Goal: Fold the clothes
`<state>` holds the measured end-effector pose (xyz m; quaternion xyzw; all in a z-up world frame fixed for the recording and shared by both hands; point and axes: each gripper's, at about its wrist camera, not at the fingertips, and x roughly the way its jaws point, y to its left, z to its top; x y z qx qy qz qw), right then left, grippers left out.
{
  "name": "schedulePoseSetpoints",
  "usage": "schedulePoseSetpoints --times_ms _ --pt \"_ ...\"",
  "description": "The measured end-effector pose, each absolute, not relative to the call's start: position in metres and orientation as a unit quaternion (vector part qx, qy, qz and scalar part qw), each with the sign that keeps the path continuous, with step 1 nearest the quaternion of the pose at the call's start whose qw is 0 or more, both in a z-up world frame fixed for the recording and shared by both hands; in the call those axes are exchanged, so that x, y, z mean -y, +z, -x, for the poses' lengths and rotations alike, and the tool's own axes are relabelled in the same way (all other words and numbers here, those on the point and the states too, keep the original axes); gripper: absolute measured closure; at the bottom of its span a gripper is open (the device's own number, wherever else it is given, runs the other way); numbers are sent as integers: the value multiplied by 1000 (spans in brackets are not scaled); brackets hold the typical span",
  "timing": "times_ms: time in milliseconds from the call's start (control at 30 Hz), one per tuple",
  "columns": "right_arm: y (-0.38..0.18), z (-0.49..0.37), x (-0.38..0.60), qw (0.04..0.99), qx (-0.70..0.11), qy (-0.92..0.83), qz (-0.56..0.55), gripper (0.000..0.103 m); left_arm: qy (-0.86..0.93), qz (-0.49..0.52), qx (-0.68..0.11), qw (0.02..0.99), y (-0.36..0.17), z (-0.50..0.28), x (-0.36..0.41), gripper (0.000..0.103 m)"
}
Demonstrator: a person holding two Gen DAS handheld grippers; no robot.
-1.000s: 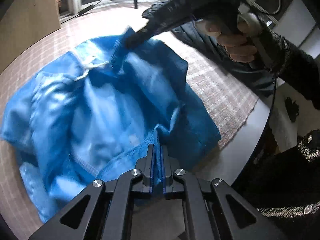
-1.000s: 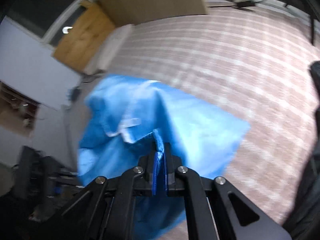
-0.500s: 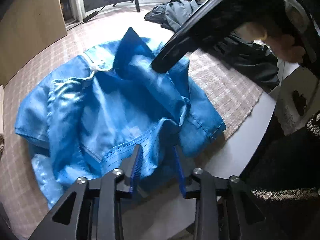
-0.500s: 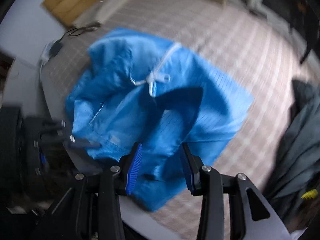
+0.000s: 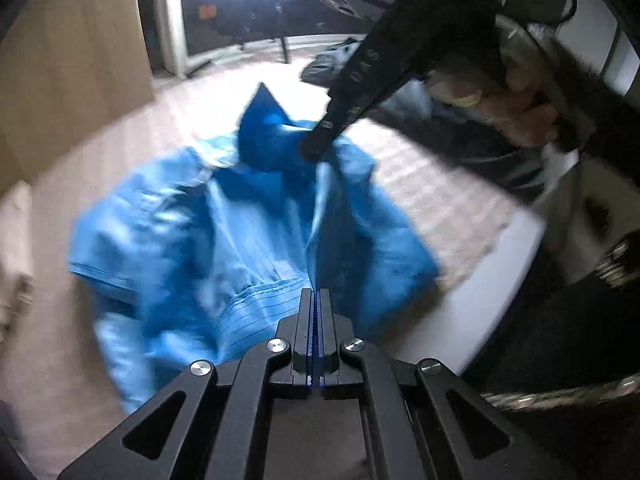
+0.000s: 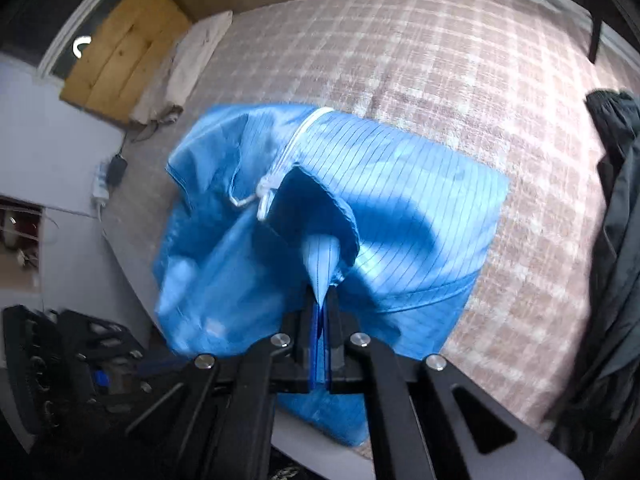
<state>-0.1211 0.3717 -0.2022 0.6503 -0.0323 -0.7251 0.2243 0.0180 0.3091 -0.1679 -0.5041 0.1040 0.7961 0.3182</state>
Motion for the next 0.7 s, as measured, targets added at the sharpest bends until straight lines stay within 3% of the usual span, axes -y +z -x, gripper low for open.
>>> schedulePoseSetpoints --times_ms 200,333,367,433,700 --pt "-211 89 -358 257 -14 -697 -670 95 768 552 -60 320 -172 -23 -294 100" --pt "-171 81 -382 260 6 -763 -592 88 796 524 -33 302 -129 -18 -271 86" --pt "-163 81 -382 255 -7 -779 -573 84 799 518 -26 305 -124 -11 -276 77" --pt "-162 86 -380 240 -49 -798 -550 56 800 510 -9 315 -120 3 -291 67" --pt "-199 149 -395 282 -43 -766 -576 56 770 575 58 270 -169 56 -344 66"
